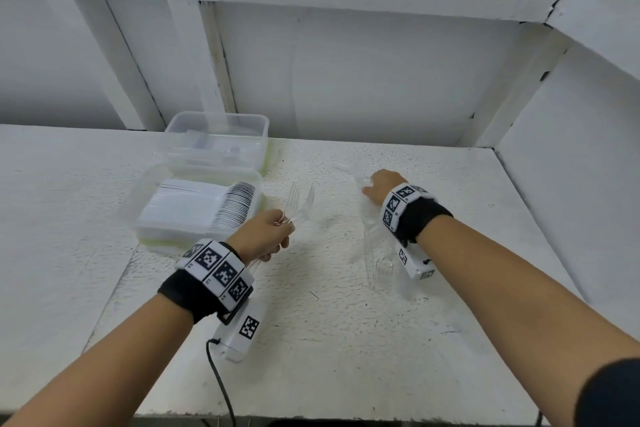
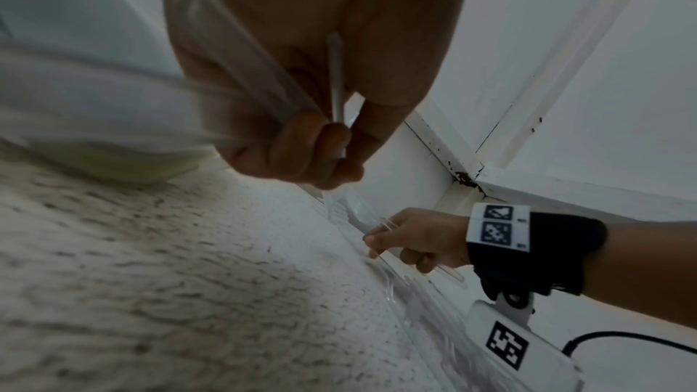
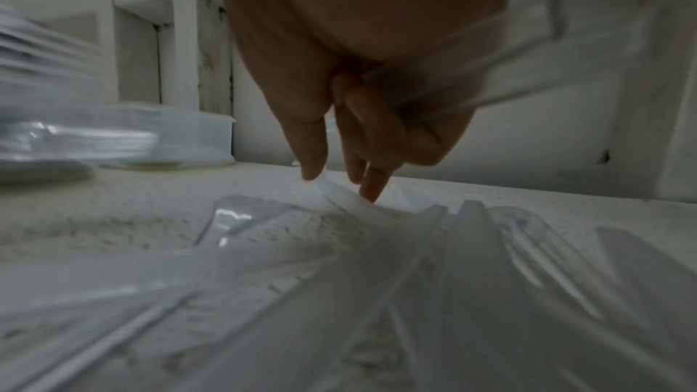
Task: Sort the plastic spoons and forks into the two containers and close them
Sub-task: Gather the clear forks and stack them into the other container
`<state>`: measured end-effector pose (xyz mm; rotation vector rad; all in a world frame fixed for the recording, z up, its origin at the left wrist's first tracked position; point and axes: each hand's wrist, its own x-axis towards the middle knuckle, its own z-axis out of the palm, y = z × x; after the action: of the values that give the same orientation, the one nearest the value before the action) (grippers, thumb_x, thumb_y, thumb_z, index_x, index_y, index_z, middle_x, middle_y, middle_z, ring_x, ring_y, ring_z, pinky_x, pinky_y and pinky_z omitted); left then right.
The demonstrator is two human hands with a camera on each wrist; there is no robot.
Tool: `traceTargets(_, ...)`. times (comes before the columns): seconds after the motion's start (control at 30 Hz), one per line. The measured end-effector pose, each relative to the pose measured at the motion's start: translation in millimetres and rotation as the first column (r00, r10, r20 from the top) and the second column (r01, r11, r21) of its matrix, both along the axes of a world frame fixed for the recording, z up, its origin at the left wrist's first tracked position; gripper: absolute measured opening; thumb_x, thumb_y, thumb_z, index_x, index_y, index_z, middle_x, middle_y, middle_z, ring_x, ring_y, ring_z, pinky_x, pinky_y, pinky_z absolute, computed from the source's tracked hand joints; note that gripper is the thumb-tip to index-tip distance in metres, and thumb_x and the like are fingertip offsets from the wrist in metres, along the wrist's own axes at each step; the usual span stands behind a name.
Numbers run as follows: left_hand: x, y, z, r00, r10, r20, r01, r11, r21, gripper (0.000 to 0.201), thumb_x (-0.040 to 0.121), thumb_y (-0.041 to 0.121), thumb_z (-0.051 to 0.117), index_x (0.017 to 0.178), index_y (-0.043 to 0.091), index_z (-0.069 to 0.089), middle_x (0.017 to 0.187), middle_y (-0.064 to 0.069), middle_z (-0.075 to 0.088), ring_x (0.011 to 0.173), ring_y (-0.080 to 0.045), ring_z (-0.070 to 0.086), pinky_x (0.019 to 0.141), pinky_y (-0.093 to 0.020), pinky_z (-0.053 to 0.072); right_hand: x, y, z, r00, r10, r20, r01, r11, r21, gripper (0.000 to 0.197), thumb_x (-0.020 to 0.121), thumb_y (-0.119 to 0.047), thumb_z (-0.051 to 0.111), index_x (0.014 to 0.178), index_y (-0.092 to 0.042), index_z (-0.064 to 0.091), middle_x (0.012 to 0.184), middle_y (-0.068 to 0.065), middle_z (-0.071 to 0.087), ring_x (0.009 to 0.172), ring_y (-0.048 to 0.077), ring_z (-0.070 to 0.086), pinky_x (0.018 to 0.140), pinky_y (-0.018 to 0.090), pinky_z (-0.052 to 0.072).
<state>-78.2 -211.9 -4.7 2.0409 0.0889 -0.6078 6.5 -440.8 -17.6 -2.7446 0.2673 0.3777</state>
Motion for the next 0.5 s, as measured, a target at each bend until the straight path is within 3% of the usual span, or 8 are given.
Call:
traceTargets(0.07,-2,1,0,1.000,0.013,0.004,-0.013,1.000,-0.021,0.014,0.096,0.018,0.045,0.085,0.011,0.045,0.068,-0.002,0.052,0.052,-0.012,0.037,0.041,-0.019,0.030,3,1,-6,1.000,0.010,-0.017,-0.011,0.999,-0.046,0.047,0.096,-0.037,0.041,0.056,-0.012,0.039,0.056,0.003,0.044,0.049,0.018,0.039,0.051,0.023,0.033)
traceTargets(0.17,-6,1,2,1.000,0.030,0.007,-0.030,0.997,-0.071,0.010,0.096,0.017,0.045,0.089,0.010,0.046,0.067,-0.001,0.052,0.051,-0.011,0.037,0.041,-0.018,0.029,1,5,-7,0.999,0.049,-0.022,-0.050,0.995,-0.091,0.040,0.096,-0.027,0.040,0.059,-0.011,0.040,0.066,0.006,0.050,0.063,0.023,0.048,0.066,0.030,0.043)
traceTargets(0.3,-8,1,4,0.997,0.077,-0.016,-0.078,0.972,-0.224,0.011,0.098,0.020,0.045,0.098,0.010,0.049,0.068,-0.001,0.052,0.049,-0.010,0.038,0.044,-0.019,0.030,3,8,6,0.992,0.039,0.123,-0.037,0.999,-0.017,0.038,0.097,-0.022,0.037,0.060,-0.014,0.035,0.071,0.006,0.048,0.072,0.024,0.046,0.063,0.029,0.035)
traceTargets(0.4,-9,-1,5,0.991,0.122,-0.047,-0.131,0.933,-0.334,0.009,0.098,0.018,0.043,0.095,0.017,0.051,0.069,0.000,0.051,0.045,-0.006,0.039,0.044,-0.018,0.030,-4,11,23,0.959,-0.054,0.278,0.002,0.983,0.181,0.030,0.095,-0.020,0.040,0.065,-0.015,0.037,0.068,0.004,0.047,0.069,0.022,0.044,0.054,0.027,0.030)
traceTargets(0.5,-11,-3,6,0.986,0.151,-0.065,-0.164,0.901,-0.401,0.016,0.099,0.013,0.038,0.097,0.019,0.052,0.069,0.000,0.051,0.048,-0.008,0.039,0.045,-0.019,0.030,-22,17,46,0.930,-0.142,0.340,-0.018,0.903,0.429,0.023,0.093,-0.020,0.043,0.088,-0.001,0.054,0.083,0.014,0.061,0.064,0.016,0.044,0.055,0.025,0.033)
